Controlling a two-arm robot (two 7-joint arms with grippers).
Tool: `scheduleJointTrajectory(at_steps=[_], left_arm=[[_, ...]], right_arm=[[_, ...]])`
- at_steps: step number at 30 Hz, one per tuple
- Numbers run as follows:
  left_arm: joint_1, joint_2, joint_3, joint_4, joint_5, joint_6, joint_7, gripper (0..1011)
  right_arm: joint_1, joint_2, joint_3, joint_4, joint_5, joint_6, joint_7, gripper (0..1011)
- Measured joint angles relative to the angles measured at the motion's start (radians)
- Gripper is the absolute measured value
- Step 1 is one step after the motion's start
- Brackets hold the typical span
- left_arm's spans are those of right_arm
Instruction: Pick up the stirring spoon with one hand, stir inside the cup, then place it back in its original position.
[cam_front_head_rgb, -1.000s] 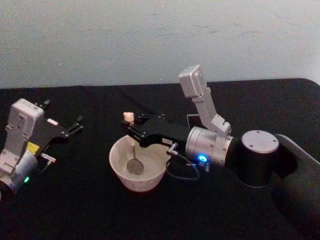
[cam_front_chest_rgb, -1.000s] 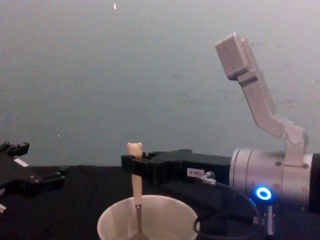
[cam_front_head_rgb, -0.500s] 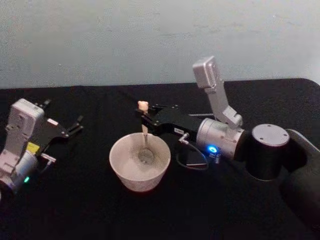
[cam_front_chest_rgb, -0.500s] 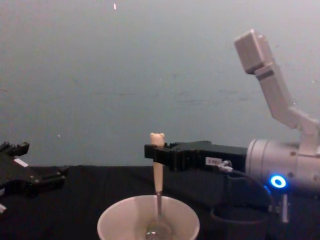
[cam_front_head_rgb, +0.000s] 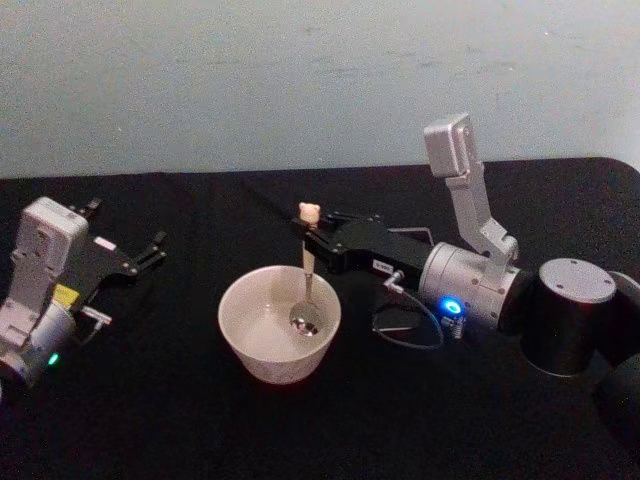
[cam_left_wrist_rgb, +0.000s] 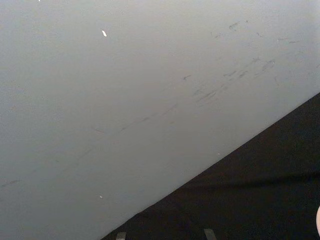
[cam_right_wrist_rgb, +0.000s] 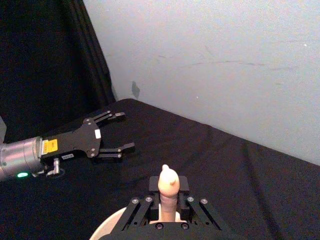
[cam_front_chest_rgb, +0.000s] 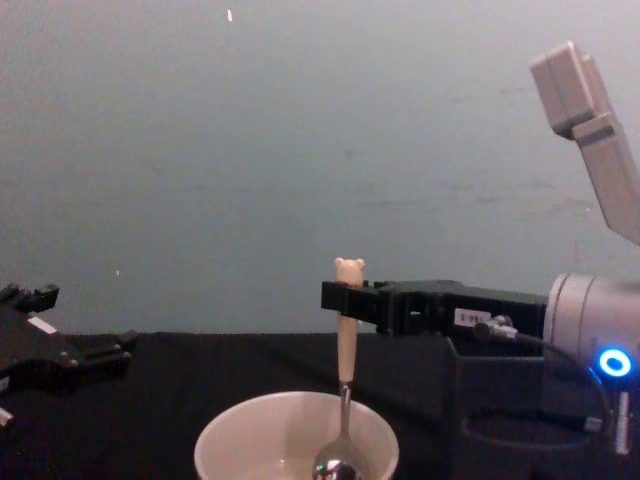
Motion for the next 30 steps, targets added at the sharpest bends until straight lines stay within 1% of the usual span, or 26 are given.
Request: scheduleJointTrajectory(at_steps=[12, 18, 23, 25, 29, 30], left_arm=[[0.000, 0.000, 0.000, 0.000, 0.000, 0.000, 0.000, 1001], [0.000, 0.000, 0.000, 0.000, 0.000, 0.000, 0.000, 1001], [0.000, 0.000, 0.000, 0.000, 0.000, 0.000, 0.000, 1001], [0.000, 0.000, 0.000, 0.000, 0.000, 0.000, 0.000, 1001], [0.000, 0.000, 0.000, 0.000, 0.000, 0.000, 0.000, 1001], [0.000, 0.000, 0.000, 0.000, 0.000, 0.000, 0.000, 1001]], right_arm=[[-0.013, 0.003, 0.021, -0.019, 0.043, 0.010, -0.036, 211], [-0.023, 0.001, 0.049, -0.040, 0.081, 0.004, -0.062, 211], [-0.028, 0.000, 0.066, -0.056, 0.103, -0.003, -0.078, 211], [-0.032, 0.003, 0.080, -0.071, 0.119, -0.009, -0.093, 211], [-0.037, 0.004, 0.093, -0.083, 0.133, -0.017, -0.107, 211], [-0.040, 0.005, 0.102, -0.091, 0.142, -0.023, -0.115, 211]])
